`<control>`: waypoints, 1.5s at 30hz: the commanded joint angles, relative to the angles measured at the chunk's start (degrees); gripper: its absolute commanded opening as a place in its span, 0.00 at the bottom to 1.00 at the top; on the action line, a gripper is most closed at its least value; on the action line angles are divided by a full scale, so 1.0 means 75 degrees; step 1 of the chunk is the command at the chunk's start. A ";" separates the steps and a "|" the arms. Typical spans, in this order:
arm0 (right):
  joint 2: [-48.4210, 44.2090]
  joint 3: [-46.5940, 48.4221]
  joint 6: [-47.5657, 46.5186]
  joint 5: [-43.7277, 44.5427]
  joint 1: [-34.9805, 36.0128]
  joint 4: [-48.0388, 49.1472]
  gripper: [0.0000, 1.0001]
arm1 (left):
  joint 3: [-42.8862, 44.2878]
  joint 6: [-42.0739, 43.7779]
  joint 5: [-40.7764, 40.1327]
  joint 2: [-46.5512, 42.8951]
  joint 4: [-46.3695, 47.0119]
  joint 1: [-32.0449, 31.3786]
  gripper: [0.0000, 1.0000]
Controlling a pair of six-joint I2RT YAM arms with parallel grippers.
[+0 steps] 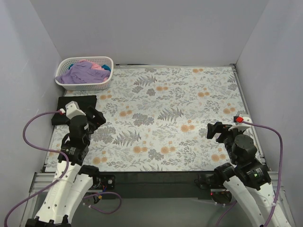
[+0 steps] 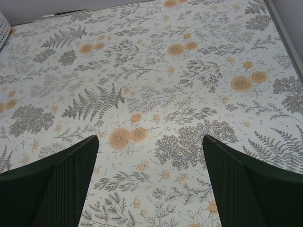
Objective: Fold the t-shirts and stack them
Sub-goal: Grab the tshirt from the pile
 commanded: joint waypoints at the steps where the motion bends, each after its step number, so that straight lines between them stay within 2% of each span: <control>1: 0.0014 0.0047 -0.0070 0.0098 0.0012 0.0297 0.98 | 0.0024 -0.0004 -0.0077 0.0260 0.0052 0.0023 0.88; 7: 0.0213 0.0000 -0.0046 -0.0031 0.0023 0.0297 0.98 | 0.0363 -0.0110 -0.0077 0.1186 0.0730 0.0023 0.88; 12: 0.0424 0.0000 -0.0093 -0.0254 0.0012 0.0308 0.98 | 0.1451 0.0218 -0.0580 0.3480 0.1598 0.0034 0.91; 14: 0.0506 0.0000 -0.0105 -0.0324 0.0024 0.0308 0.98 | 0.2306 0.0569 -0.0896 0.4242 0.1937 0.0104 0.91; 16: 0.0542 -0.0011 -0.0116 -0.0394 0.0012 0.0297 0.98 | 0.2938 0.0757 -0.1037 0.5496 0.2160 0.0337 0.91; 20: 0.0507 -0.0046 -0.0093 -0.0488 0.0012 0.0320 0.98 | 0.4962 0.0921 -0.1447 0.7489 0.2465 0.0877 0.91; 25: 0.0448 -0.0105 -0.0116 -0.0628 0.0012 0.0367 0.98 | 0.6653 0.1027 -0.1413 0.9724 0.2923 0.1511 0.88; 30: 0.0682 -0.0117 -0.0128 -0.0758 0.0024 0.0402 0.98 | 0.8433 0.1062 -0.1495 1.1416 0.3005 0.2073 0.87; 38: 0.0870 -0.0164 -0.0140 -0.0957 0.0035 0.0449 0.98 | 1.0182 0.1799 -0.1379 1.3689 0.3661 0.2308 0.84; 40: 0.0952 -0.0164 -0.0140 -0.1004 0.0035 0.0449 0.98 | 1.0534 0.1917 -0.1378 1.4135 0.3662 0.2308 0.81; 43: 0.1115 -0.0164 -0.0105 -0.1062 0.0035 0.0449 0.98 | 1.0887 0.1976 -0.1378 1.4254 0.3894 0.2308 0.72; 44: 0.1174 -0.0152 -0.0093 -0.1074 0.0047 0.0449 0.97 | 1.0841 0.1999 -0.1297 1.4219 0.4058 0.2308 0.67; 45: 0.1256 -0.0140 -0.0093 -0.1086 0.0035 0.0449 0.97 | 1.0794 0.2023 -0.1261 1.4149 0.4164 0.2296 0.55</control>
